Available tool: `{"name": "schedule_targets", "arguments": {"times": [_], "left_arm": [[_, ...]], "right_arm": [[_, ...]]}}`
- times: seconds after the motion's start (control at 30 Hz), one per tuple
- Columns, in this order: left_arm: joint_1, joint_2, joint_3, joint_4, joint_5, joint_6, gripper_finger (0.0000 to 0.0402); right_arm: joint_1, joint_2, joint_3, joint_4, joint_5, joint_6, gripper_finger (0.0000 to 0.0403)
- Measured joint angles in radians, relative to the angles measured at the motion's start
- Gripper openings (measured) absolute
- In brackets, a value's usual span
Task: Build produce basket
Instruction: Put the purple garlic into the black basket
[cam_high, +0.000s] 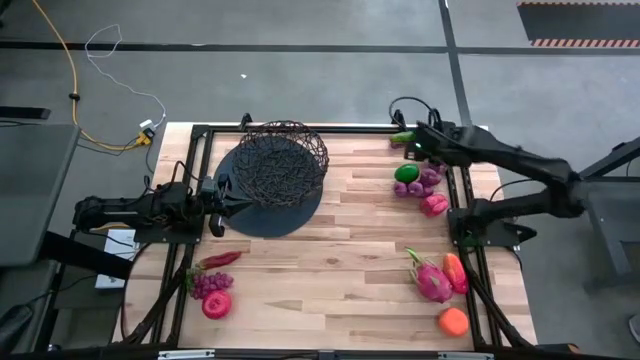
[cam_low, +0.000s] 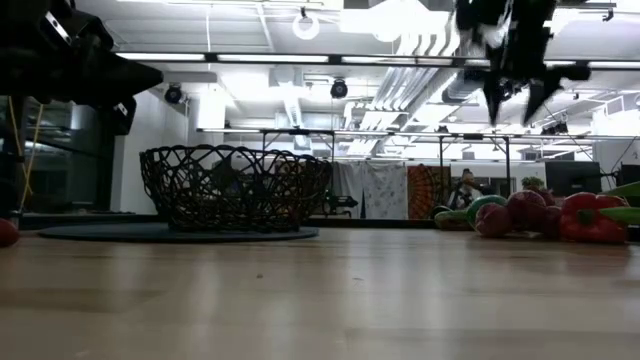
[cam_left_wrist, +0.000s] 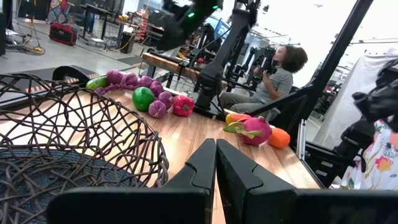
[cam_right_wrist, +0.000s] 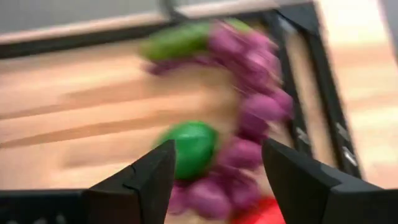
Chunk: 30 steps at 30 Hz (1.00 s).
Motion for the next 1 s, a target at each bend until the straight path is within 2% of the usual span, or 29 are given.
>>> {"name": "schedule_targets", "arguments": {"times": [0.17,0.37,0.63,1.0], "left_arm": [[0.0,0.0,0.0,0.0,0.0,0.0,0.0003],[0.0,0.0,0.0,0.0,0.0,0.0,0.0003],[0.0,0.0,0.0,0.0,0.0,0.0,0.0003],[0.0,0.0,0.0,0.0,0.0,0.0,0.0003]], "right_arm": [[-0.122,0.099,-0.063,0.029,-0.038,0.03,0.0232],[-0.207,0.165,-0.13,0.103,-0.006,0.065,0.0232],[-0.23,0.24,-0.173,0.158,0.037,0.096,0.0232],[-0.255,0.348,-0.181,0.222,0.049,0.049,0.0232]]}}
